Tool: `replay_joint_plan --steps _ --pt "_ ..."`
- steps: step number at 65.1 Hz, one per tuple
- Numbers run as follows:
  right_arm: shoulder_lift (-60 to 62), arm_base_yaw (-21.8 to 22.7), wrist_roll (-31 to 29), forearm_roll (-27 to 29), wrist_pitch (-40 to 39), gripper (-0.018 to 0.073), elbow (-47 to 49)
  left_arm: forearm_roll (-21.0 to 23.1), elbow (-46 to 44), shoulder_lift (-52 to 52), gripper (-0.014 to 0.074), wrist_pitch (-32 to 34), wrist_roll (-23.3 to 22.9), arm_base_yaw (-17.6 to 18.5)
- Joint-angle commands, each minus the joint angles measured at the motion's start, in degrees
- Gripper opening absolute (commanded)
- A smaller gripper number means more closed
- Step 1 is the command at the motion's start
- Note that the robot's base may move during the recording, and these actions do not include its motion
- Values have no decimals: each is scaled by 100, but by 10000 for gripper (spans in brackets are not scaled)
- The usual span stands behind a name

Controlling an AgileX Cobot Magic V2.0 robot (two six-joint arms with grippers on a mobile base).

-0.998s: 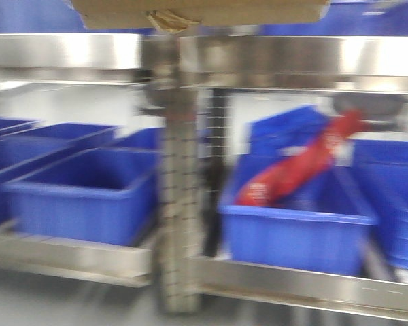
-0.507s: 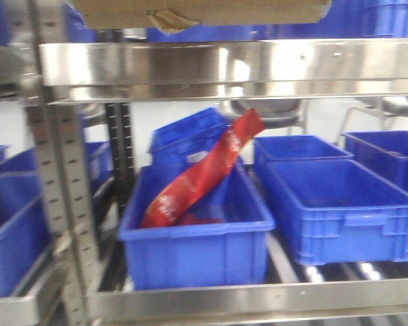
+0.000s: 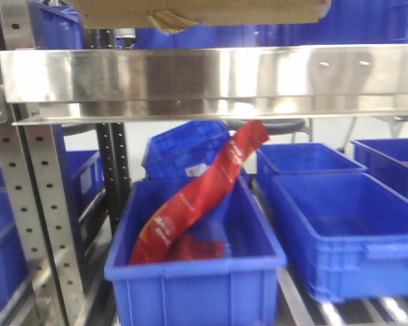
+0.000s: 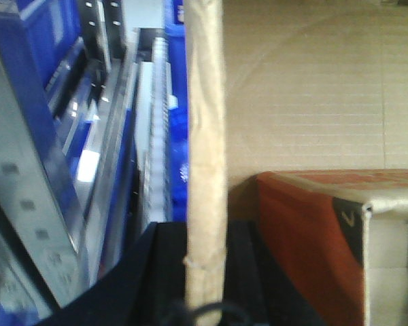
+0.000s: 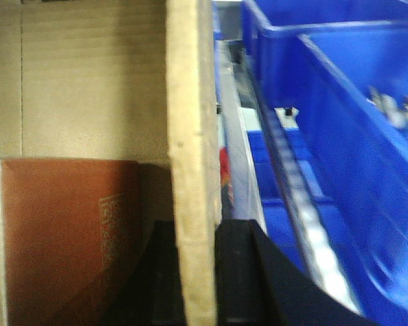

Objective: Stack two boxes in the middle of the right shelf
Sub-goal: 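Turn and approach the shelf rack holding the boxes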

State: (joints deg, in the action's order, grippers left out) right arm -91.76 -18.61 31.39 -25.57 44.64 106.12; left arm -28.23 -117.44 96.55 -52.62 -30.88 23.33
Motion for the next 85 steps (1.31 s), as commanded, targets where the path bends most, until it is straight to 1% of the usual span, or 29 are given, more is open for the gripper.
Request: replay_joint_plan --steps 1,85 --pt "114 20 21 -166 -403 -154 74 -63 -56 -58 -111 139 -35 -39" --pt "114 20 21 -166 -435 -154 74 -63 -56 -58 -111 139 -35 -39"
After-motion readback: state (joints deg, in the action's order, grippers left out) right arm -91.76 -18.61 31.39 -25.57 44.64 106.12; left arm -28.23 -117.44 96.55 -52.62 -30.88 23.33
